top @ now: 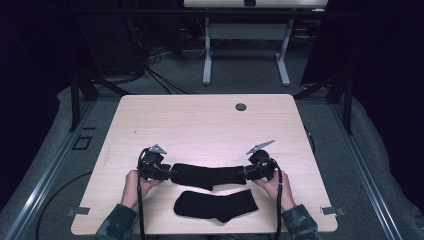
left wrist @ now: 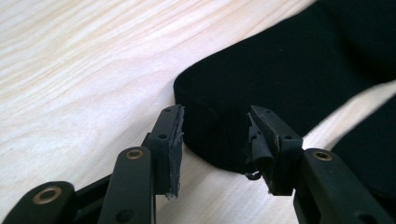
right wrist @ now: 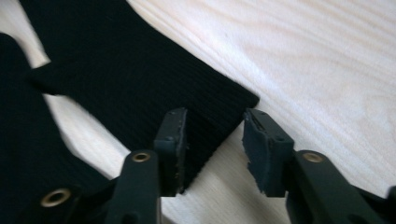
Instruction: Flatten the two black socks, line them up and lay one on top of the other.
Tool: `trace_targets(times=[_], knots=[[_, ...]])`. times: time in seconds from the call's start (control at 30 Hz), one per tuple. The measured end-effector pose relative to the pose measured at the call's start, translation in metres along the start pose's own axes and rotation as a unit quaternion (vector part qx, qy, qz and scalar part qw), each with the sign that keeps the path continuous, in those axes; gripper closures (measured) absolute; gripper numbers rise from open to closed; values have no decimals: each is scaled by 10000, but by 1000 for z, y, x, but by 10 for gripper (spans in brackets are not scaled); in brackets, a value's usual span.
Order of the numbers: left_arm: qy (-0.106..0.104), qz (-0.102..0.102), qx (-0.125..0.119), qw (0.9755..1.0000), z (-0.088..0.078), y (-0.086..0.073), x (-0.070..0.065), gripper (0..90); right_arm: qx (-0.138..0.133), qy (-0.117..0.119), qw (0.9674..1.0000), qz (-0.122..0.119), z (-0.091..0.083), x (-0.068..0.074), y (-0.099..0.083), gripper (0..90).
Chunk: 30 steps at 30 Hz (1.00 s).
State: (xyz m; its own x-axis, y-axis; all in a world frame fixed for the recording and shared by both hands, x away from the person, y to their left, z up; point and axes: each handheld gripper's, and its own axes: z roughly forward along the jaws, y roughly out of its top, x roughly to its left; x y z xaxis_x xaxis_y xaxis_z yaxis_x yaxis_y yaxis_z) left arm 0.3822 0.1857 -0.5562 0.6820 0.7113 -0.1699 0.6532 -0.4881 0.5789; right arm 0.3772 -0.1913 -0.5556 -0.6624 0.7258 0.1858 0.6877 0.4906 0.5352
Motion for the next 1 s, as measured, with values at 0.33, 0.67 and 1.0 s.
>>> trace_targets(times=[0.33,0.67,1.0], knots=[[99,142,121,9998,9,1,-4,753,82,-285,9995,-128,5,1,-1,655],[37,146,12,9999,12,-2,-13,870,-17,-242,9996,-150,1,-5,-9,752],[47,158,39,9999,14,-2,-21,870,72,-253,9996,-140,-5,-10,-14,759]])
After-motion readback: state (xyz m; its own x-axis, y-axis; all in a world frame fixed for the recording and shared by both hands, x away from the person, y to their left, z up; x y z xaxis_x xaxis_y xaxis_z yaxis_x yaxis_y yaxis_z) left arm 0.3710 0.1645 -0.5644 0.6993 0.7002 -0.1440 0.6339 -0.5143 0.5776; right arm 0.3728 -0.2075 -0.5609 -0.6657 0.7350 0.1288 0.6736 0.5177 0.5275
